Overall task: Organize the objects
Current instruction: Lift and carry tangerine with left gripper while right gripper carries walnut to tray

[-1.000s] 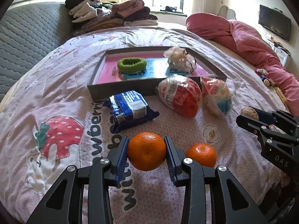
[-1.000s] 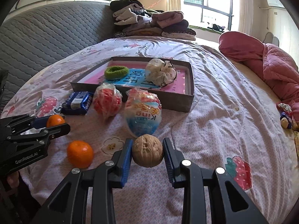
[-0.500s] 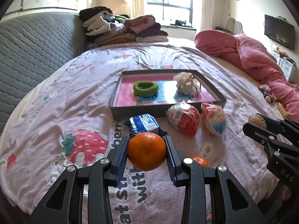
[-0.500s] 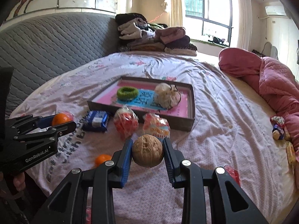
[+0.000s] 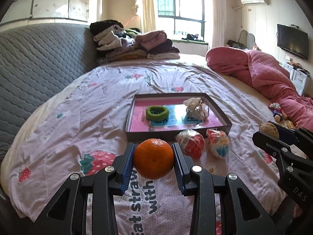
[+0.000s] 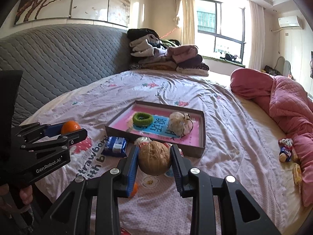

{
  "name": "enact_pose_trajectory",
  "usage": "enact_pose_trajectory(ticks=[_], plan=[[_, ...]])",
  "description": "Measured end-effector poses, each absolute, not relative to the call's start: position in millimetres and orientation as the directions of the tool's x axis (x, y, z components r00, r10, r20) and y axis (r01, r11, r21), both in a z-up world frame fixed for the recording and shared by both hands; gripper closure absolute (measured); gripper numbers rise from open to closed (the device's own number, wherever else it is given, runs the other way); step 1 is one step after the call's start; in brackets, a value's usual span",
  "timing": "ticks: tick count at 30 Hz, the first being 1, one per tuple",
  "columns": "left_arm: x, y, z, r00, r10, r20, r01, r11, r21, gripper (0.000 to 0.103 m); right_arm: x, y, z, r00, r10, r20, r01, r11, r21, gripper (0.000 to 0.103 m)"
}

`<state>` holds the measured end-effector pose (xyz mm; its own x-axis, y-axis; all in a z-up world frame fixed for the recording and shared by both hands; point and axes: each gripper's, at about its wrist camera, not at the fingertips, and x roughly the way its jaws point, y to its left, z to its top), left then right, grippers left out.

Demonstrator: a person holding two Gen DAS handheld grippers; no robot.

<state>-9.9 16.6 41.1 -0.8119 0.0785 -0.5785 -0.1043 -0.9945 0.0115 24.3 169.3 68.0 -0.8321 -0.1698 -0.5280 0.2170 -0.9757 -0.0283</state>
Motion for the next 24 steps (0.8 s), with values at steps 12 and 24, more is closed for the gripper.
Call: enact_pose_trajectory(ticks=[12, 24], plan=[[-6.4, 24.3, 59.3, -0.838, 0.08, -0.54, -0.105, -0.994, 0.014, 0.064, 26.5, 168.8, 85.1, -0.853, -0.181, -0.489, 0.22, -0.975, -0.023, 0.07], [-45.3, 30.3, 64.5, -0.84, 0.089, -0.536, -0.11, -0.994, 0.008, 0.064, -4.9, 175.9, 90.3, -0.862, -0.164, -0.479, 0.206, -0.978, -0.035, 0.07]])
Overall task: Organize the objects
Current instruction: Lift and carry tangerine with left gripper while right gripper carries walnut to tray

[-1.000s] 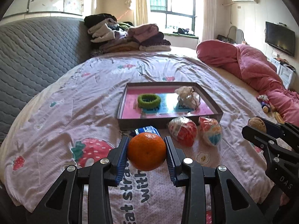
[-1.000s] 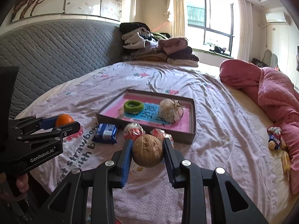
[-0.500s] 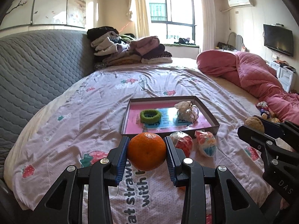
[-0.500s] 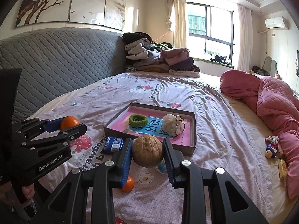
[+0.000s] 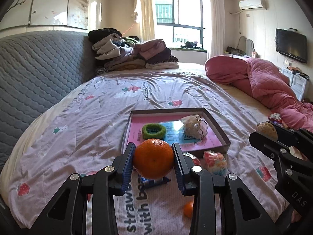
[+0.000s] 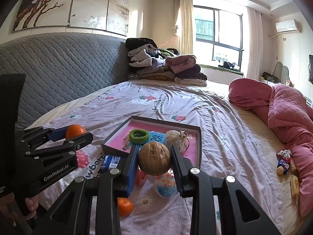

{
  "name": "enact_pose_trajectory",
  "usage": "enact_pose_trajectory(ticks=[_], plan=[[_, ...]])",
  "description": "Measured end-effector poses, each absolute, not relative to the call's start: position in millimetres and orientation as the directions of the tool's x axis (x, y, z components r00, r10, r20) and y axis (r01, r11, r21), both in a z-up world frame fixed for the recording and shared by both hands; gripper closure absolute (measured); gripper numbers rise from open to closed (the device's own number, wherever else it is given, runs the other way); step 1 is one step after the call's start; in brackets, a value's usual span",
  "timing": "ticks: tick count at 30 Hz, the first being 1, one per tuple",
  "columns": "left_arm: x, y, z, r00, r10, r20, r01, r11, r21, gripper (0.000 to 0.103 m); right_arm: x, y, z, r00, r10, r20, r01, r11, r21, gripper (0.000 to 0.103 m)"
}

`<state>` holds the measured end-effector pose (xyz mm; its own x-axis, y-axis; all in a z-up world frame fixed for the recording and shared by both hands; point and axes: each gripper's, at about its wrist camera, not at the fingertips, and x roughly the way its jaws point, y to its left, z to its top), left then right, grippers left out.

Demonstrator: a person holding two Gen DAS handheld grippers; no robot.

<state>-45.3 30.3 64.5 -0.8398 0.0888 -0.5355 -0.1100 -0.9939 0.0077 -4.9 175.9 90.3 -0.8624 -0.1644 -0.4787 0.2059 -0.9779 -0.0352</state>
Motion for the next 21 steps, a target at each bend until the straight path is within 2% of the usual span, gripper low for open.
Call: enact_pose_trajectory(ticks=[21], plan=[[-114.0, 47.7, 70.2, -0.842, 0.095, -0.53, -0.125, -0.992, 0.022, 0.064, -69.4, 176.5, 102.3, -0.877, -0.15, -0.457, 0.19, -0.981, -0.043, 0.07]])
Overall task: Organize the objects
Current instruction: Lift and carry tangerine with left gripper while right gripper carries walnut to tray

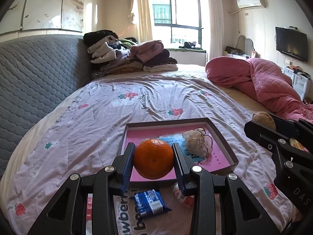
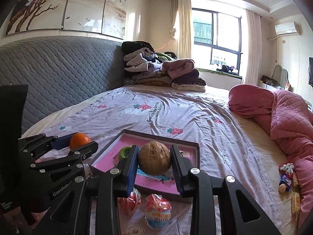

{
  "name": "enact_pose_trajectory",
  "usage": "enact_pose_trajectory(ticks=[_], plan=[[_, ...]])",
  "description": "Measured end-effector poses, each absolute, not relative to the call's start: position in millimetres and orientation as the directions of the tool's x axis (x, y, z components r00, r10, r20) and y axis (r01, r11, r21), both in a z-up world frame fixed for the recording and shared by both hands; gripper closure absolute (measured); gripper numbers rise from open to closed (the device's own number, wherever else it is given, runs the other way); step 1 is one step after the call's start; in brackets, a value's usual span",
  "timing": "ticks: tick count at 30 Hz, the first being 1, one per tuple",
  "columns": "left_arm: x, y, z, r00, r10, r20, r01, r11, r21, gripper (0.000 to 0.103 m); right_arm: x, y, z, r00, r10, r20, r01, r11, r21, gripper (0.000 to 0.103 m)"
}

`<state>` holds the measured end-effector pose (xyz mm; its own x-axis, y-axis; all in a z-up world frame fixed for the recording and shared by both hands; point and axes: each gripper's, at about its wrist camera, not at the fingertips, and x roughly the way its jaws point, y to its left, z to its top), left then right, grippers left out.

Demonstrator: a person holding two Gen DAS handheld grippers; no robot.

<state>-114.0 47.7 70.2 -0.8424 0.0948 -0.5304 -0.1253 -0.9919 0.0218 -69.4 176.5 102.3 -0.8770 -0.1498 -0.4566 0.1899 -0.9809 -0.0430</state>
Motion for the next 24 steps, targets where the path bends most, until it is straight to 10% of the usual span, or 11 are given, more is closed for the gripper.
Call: enact_pose_trajectory(ticks=[24], plan=[[-197.6, 25.9, 61.9, -0.825, 0.058, -0.563, -0.081, -0.997, 0.017, 0.064, -137.3, 186.9, 88.0, -0.867, -0.111, -0.487, 0.156, -0.986, -0.053, 0.07]])
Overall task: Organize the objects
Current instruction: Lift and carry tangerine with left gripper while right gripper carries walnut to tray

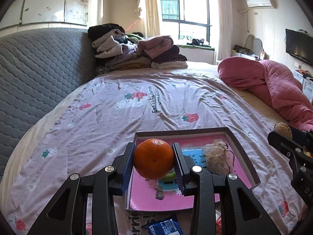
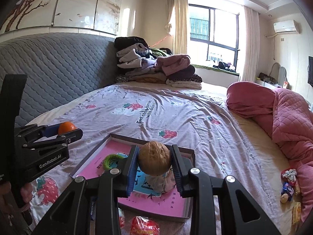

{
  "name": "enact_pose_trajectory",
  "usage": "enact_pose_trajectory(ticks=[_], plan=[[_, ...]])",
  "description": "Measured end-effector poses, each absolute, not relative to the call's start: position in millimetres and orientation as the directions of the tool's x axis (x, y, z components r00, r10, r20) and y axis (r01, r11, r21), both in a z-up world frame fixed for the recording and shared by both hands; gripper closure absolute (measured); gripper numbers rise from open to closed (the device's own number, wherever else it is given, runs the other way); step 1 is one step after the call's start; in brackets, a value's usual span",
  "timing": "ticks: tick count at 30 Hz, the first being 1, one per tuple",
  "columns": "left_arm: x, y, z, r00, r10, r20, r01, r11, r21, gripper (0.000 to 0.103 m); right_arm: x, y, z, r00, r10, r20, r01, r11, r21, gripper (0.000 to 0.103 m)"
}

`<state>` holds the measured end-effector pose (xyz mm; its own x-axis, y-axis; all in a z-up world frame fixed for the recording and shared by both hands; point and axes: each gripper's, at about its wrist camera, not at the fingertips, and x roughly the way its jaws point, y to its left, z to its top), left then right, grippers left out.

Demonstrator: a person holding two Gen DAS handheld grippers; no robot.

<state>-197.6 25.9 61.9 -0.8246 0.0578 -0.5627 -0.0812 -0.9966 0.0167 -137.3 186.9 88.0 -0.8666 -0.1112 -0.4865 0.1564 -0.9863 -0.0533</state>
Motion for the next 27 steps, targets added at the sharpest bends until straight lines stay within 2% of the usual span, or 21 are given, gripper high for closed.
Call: enact_pose_trajectory(ticks=[20, 27], plan=[[-226.5, 32.3, -23.4, -0.718, 0.072, -0.692, -0.115, -0.993, 0.016, 0.064, -173.3, 199.4, 15.0, -0.786, -0.089, -0.612, 0.143, -0.989, -0.04, 0.07], [-230.9, 36.1, -42.0, -0.687, 0.05, -0.725, -0.124, -0.991, 0.049, 0.064, -178.7, 204.0, -5.5, -0.758, -0.086, -0.647, 0.139, -0.99, -0.031, 0.07]])
